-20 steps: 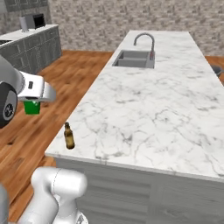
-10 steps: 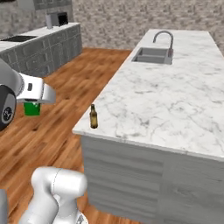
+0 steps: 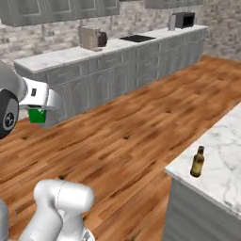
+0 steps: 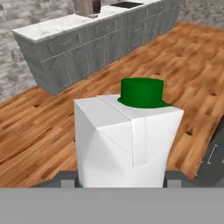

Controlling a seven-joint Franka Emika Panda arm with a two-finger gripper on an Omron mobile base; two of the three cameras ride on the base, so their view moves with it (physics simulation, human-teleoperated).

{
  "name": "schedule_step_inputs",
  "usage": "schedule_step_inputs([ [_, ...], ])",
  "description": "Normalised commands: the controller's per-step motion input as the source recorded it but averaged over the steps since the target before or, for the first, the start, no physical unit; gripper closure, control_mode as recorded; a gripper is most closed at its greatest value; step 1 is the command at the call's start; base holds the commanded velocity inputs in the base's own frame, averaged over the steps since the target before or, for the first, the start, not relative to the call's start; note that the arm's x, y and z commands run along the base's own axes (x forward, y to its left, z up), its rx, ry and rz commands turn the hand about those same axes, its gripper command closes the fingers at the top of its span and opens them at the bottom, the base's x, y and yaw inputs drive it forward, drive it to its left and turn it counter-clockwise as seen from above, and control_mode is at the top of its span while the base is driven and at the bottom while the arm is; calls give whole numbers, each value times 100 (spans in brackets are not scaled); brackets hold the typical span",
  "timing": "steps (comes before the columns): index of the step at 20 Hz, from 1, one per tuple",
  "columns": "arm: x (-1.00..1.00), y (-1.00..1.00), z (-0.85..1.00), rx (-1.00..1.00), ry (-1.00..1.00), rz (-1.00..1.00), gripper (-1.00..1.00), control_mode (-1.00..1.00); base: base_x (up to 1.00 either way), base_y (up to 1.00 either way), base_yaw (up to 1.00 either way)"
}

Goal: Pick the milk, beer from the counter and place them in the open cabinet.

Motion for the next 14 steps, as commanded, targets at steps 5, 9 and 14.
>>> schedule_step_inputs([
  [5,0,0,0,0,0,0,100,100,46,49,76],
  [9,0,0,0,0,0,0,100,100,44,34,77],
  [14,0,0,0,0,0,0,100,100,18,12,84],
])
